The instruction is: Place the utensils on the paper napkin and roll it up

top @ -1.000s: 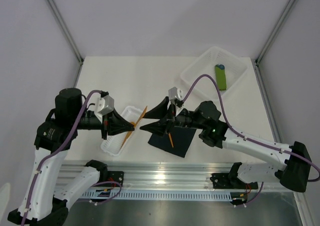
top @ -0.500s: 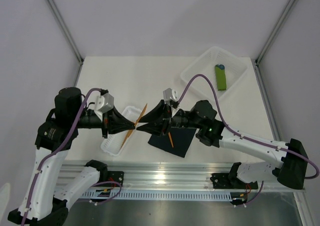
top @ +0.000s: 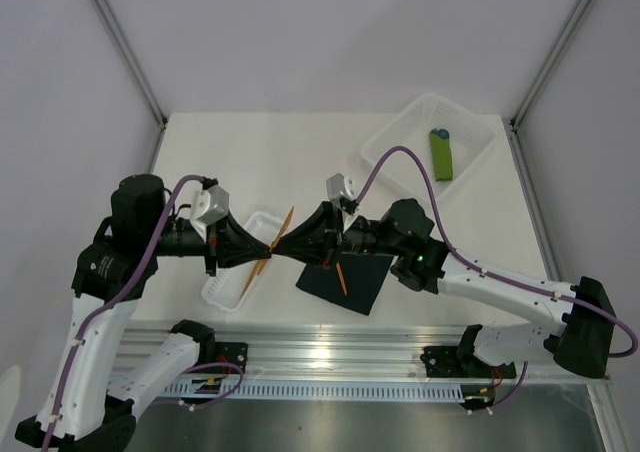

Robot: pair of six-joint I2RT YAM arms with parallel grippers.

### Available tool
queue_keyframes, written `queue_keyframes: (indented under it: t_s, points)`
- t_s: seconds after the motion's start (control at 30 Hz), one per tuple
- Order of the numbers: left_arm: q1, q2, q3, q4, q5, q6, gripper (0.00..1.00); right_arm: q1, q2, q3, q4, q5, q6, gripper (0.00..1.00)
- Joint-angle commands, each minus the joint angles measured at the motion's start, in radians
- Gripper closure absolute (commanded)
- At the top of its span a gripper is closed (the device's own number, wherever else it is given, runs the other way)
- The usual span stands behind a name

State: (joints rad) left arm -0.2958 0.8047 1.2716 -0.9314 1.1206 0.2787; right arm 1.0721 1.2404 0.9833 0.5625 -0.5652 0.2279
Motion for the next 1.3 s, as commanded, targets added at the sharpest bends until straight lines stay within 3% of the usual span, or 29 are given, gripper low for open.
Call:
queue_keyframes:
  t_s: [0.0, 0.27, 0.3, 0.33, 0.37, 0.4, 0.43, 0.5, 0.6, 0.63, 0.73, 0.83, 1.1, 1.27]
  points:
    - [-0.005, 0.002, 0.002, 0.036, -0.001, -0.018, 0.99, 0.009, 0.002, 0.046, 0.043, -0.015, 0.005, 0.83]
    - [-0.006, 0.004, -0.009, 0.037, -0.028, -0.018, 0.99, 0.012, -0.004, 0.043, 0.017, 0.017, 0.024, 1.00]
    - [-0.006, 0.005, -0.014, 0.036, -0.036, -0.015, 0.94, 0.012, -0.010, 0.043, 0.008, 0.030, 0.028, 1.00]
    - [-0.008, 0.005, -0.015, 0.031, -0.039, -0.012, 0.80, 0.012, -0.015, 0.043, -0.018, 0.042, 0.028, 1.00]
    - [-0.006, 0.007, -0.014, 0.026, -0.047, -0.003, 0.37, 0.012, -0.018, 0.044, -0.038, 0.082, 0.031, 1.00]
    - [-0.006, 0.007, -0.015, 0.017, -0.077, 0.002, 0.23, 0.012, -0.028, 0.048, -0.065, 0.106, 0.030, 1.00]
    - [-0.006, 0.005, -0.015, 0.013, -0.103, 0.017, 0.02, 0.011, -0.030, 0.058, -0.141, 0.157, 0.027, 1.00]
    - [-0.006, 0.002, -0.009, 0.000, -0.183, 0.028, 0.01, 0.003, -0.039, 0.083, -0.258, 0.235, 0.025, 1.00]
    - [-0.006, -0.002, -0.024, 0.000, -0.433, 0.031, 0.00, -0.062, -0.026, 0.172, -0.584, 0.408, 0.077, 1.00]
    - [-0.006, -0.002, -0.047, 0.020, -0.578, 0.028, 0.00, -0.092, 0.011, 0.230, -0.778, 0.441, 0.105, 1.00]
    - [-0.003, -0.001, -0.126, 0.072, -0.836, 0.024, 0.00, -0.191, 0.098, 0.317, -1.103, 0.537, 0.171, 1.00]
    - [0.009, 0.007, -0.263, 0.167, -0.982, 0.027, 0.01, -0.251, 0.241, 0.406, -1.287, 0.564, 0.168, 1.00]
    - [0.058, 0.077, -0.379, 0.313, -1.062, -0.012, 0.00, -0.302, 0.621, 0.596, -1.524, 0.515, 0.100, 1.00]
    - [0.058, 0.117, -0.365, 0.307, -1.098, -0.015, 0.00, -0.296, 0.720, 0.678, -1.595, 0.515, 0.079, 1.00]
